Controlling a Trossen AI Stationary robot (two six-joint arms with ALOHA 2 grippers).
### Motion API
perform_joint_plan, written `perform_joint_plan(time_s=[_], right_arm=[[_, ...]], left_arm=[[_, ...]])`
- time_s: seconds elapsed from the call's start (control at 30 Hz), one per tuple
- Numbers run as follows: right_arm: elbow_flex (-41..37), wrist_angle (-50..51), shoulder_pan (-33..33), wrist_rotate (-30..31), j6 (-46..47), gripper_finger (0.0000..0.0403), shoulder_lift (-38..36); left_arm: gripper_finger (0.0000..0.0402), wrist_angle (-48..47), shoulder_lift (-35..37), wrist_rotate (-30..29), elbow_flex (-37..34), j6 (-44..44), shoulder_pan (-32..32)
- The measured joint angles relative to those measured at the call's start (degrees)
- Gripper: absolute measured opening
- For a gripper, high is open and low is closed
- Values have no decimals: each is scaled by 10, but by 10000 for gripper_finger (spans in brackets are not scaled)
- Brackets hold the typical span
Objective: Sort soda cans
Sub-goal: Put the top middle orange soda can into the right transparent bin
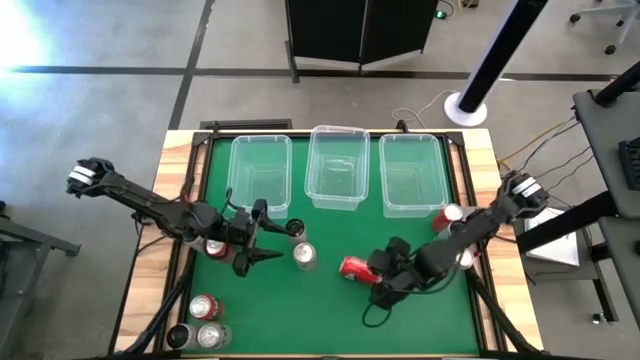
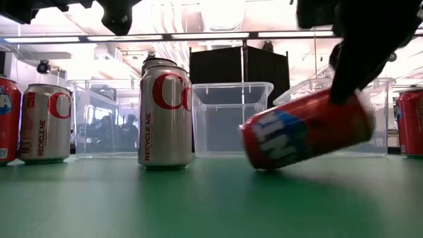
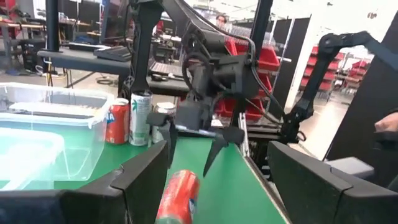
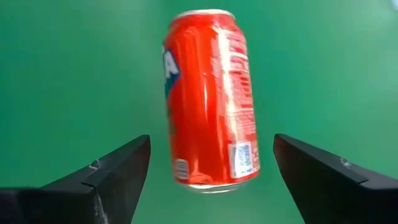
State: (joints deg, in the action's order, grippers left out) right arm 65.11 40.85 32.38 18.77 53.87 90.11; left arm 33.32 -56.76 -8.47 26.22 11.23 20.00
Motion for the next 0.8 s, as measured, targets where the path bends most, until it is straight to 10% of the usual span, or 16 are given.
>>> perform_joint_plan(time_s=[0.8], right_arm=[[-12, -53, -37, 49, -91, 348, -2]], left_arm=[[259, 89, -20, -1, 0, -62, 56]])
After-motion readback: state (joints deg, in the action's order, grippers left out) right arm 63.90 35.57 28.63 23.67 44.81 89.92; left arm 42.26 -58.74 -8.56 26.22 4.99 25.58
